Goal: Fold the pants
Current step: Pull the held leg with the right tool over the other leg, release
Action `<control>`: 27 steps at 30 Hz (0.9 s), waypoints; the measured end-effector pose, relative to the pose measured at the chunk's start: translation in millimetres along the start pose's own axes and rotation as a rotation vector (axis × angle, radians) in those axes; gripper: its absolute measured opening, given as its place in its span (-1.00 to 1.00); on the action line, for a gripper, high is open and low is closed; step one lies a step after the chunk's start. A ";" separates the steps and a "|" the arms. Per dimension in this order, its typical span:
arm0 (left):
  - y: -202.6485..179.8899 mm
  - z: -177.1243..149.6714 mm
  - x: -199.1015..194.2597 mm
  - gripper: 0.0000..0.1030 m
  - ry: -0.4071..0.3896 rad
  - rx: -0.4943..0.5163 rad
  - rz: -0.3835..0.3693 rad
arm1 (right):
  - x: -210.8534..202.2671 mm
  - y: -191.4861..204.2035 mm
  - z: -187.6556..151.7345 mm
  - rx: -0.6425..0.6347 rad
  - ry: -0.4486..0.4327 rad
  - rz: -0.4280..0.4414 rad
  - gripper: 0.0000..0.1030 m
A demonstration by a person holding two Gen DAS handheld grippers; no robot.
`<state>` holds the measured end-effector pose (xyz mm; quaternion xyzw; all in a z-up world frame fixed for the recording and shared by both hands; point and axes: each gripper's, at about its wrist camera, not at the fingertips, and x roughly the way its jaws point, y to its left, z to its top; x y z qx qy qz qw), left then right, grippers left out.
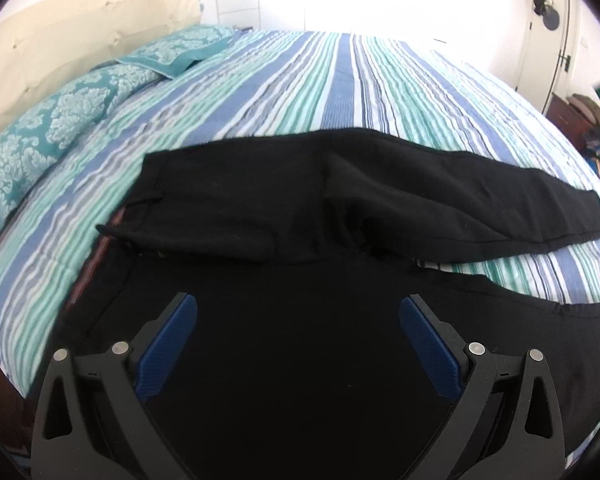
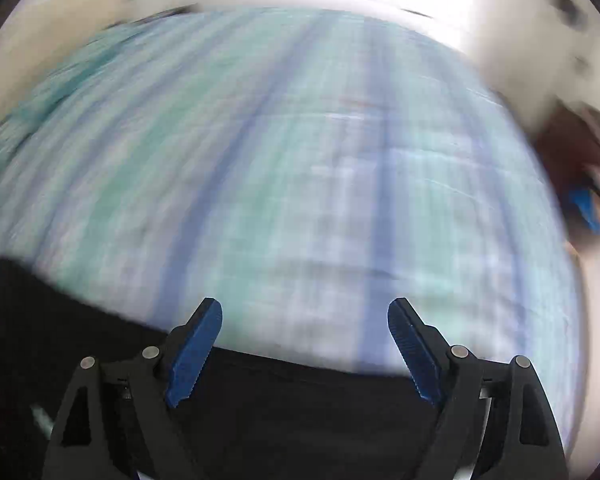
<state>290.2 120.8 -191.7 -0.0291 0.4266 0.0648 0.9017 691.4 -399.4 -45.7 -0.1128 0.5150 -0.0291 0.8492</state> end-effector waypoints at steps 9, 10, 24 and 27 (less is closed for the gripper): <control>-10.3 -0.1 12.0 0.98 0.028 -0.047 -0.012 | 35.4 172.8 -30.6 -0.421 0.084 0.390 0.60; -10.7 -0.9 12.6 0.98 0.030 -0.043 -0.006 | 42.8 207.4 -31.6 -0.515 0.071 0.398 0.60; -0.7 2.3 11.3 0.98 0.023 -0.046 -0.008 | 69.1 353.4 -64.6 -1.005 0.086 0.064 -0.81; -0.6 0.8 11.0 0.98 0.022 -0.045 0.003 | 77.7 348.7 -56.3 -0.906 0.019 0.009 -0.77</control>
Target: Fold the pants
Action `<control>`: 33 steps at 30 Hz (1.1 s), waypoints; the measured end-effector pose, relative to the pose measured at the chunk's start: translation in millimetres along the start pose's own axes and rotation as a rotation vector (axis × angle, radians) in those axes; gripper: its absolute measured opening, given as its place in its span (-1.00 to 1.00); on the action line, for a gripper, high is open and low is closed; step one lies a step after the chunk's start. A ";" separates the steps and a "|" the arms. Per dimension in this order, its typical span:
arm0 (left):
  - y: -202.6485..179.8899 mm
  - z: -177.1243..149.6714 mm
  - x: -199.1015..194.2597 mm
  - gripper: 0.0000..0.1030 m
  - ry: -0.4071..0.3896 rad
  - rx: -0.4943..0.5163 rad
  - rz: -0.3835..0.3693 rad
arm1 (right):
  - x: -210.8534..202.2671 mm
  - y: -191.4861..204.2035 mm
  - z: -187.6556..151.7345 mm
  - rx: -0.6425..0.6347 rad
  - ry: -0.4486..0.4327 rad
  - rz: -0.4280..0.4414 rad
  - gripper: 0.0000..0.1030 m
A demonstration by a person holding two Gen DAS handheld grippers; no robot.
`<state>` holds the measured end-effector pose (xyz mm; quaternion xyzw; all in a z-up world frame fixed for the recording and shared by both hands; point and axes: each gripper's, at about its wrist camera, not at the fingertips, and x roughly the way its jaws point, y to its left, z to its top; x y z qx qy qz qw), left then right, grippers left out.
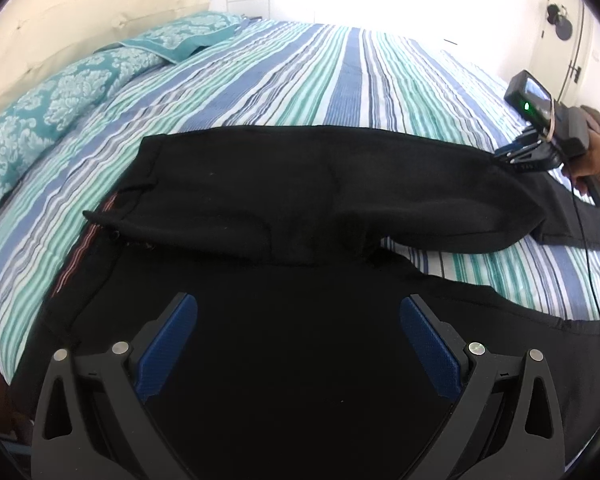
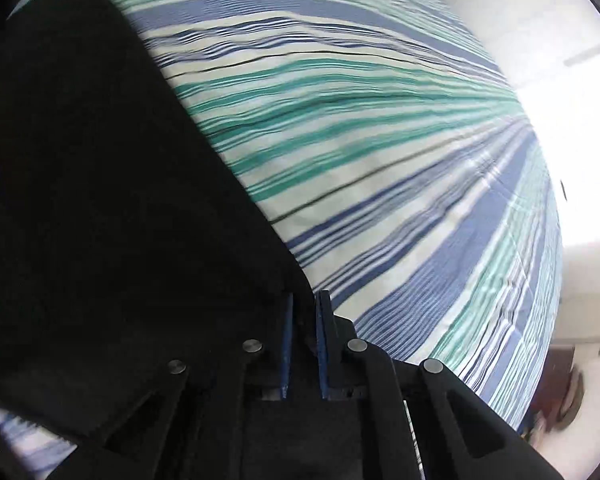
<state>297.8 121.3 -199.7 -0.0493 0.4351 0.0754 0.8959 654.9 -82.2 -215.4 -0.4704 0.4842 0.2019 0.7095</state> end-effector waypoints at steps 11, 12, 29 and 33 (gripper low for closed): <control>-6.0 1.6 0.8 0.98 -0.001 0.014 -0.007 | -44.8 -174.1 -178.9 0.681 -0.027 0.066 0.65; -6.7 1.4 1.2 0.98 0.000 0.016 -0.007 | -42.2 -191.2 -208.2 0.751 0.003 0.023 0.67; -33.9 -6.4 7.1 0.98 -0.003 0.109 0.028 | -46.1 -222.1 -395.2 1.032 0.162 -0.327 -0.92; -29.4 -7.6 5.4 0.98 0.000 0.095 0.017 | -44.9 -201.5 -400.0 1.151 0.040 -0.076 -0.43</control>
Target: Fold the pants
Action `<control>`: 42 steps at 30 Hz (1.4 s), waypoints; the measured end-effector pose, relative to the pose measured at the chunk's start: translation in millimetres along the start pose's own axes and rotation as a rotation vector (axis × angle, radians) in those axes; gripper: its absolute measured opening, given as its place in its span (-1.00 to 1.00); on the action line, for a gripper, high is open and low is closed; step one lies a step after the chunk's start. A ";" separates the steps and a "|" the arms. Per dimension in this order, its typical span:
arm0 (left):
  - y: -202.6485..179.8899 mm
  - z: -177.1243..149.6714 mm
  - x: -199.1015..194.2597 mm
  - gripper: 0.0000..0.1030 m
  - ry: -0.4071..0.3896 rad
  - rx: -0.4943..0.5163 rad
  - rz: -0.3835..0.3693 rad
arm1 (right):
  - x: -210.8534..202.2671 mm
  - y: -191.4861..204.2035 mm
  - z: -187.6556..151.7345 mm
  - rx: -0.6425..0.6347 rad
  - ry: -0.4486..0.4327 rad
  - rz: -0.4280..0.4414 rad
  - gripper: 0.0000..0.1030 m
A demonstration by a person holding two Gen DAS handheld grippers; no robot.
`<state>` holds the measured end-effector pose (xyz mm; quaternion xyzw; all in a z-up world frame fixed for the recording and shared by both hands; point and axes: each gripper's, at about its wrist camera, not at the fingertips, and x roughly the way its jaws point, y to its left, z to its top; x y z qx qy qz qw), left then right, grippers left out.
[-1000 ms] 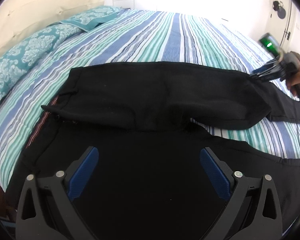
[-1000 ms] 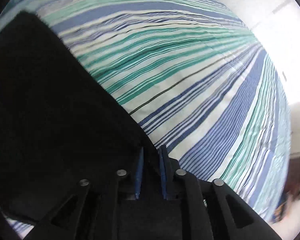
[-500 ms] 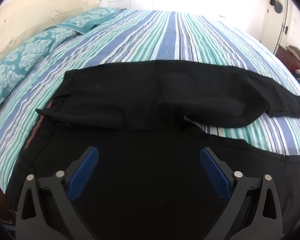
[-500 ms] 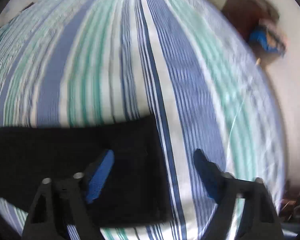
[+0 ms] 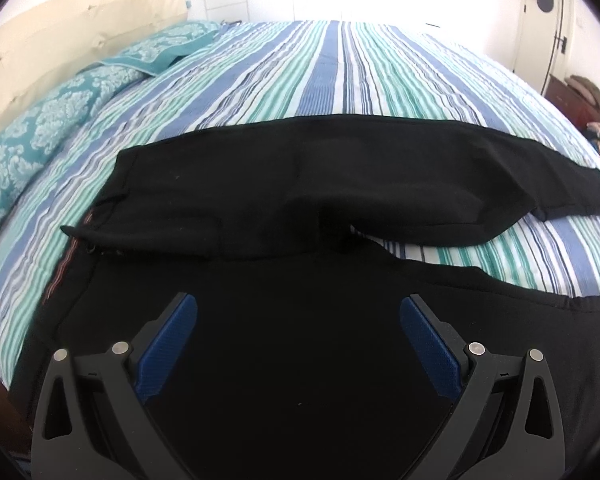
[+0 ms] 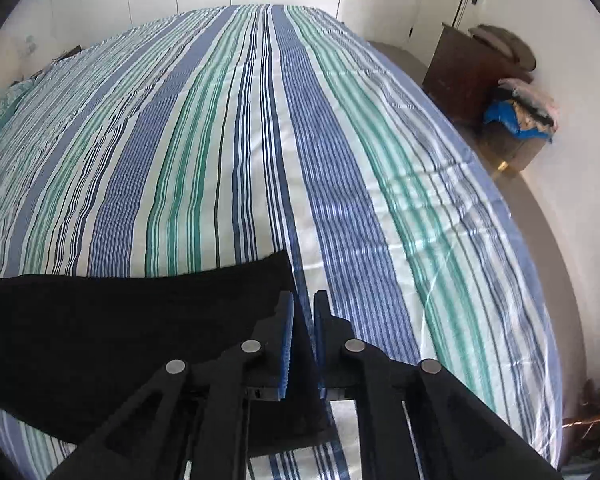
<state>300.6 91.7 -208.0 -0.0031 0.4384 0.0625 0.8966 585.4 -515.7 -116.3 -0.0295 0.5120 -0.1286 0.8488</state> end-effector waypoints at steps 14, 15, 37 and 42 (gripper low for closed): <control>5.1 5.9 11.7 0.98 0.015 -0.044 0.043 | 10.6 32.1 -46.3 -0.268 0.051 -0.242 -0.71; 5.7 5.4 14.7 0.98 0.027 -0.047 0.047 | 10.8 31.4 -44.8 -0.256 0.048 -0.273 -0.70; -19.8 -71.0 -34.7 0.98 0.165 0.155 -0.130 | -163.0 187.4 -376.8 -0.215 0.028 0.171 1.00; -35.5 -78.6 -57.3 0.98 0.118 0.064 -0.133 | -193.3 204.7 -368.9 -0.167 -0.057 0.247 0.99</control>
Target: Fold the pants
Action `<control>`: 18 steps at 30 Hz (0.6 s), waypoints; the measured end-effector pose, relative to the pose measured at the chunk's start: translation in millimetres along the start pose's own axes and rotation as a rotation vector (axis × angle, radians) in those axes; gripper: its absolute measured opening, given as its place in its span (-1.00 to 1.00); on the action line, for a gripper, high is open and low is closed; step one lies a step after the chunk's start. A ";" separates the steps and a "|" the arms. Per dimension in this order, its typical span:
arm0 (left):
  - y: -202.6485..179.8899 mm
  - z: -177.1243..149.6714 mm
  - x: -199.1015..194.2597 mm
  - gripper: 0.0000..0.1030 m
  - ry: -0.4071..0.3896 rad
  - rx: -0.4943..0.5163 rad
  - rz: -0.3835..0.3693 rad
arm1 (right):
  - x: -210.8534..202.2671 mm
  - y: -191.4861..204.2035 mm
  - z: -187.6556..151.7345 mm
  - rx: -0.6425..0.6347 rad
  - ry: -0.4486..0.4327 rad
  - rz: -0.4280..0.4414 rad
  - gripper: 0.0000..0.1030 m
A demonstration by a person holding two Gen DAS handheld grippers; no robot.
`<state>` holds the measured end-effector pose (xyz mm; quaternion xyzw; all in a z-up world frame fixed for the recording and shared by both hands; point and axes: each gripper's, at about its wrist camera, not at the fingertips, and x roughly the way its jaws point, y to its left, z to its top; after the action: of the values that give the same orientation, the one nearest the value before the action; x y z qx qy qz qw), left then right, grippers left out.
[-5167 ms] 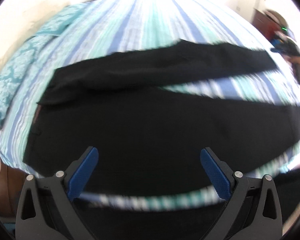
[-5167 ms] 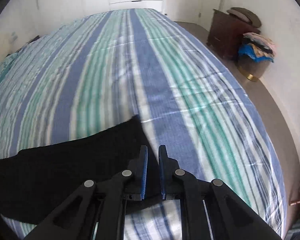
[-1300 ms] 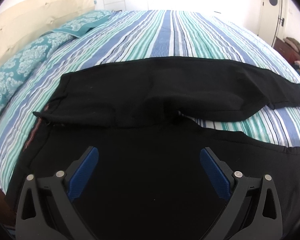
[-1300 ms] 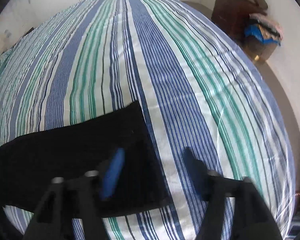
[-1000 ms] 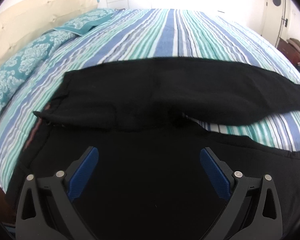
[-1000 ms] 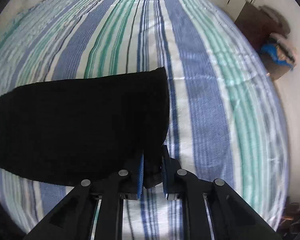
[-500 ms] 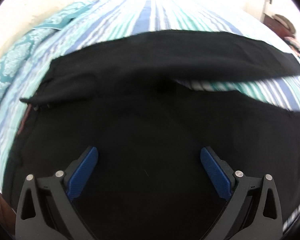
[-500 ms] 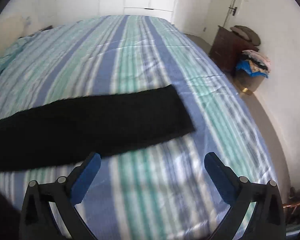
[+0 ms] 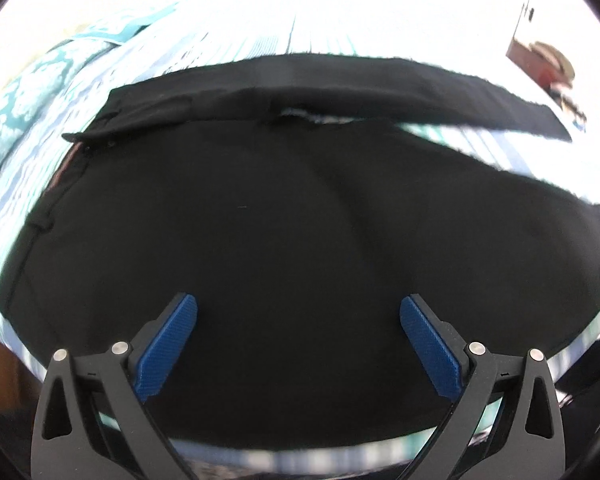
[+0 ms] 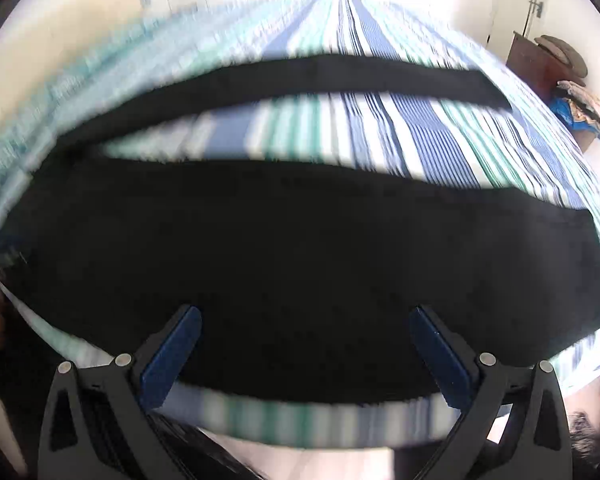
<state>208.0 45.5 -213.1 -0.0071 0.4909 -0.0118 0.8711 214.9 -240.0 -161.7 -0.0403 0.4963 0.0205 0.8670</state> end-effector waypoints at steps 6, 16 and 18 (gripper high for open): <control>16.9 14.4 24.0 1.00 0.044 0.030 -0.017 | 41.5 44.3 -2.0 -0.075 -0.012 -0.064 1.00; 180.7 -2.4 1.6 0.99 0.050 -0.432 0.233 | 40.6 41.1 -15.5 -0.111 -0.052 -0.024 1.00; 183.6 -1.5 -6.3 0.96 0.025 -0.448 0.232 | 44.9 40.0 -14.7 -0.105 -0.050 -0.030 1.00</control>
<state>206.0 229.2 -212.9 -0.1436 0.4897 0.1975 0.8370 222.0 -201.7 -209.9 -0.0927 0.4719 0.0347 0.8761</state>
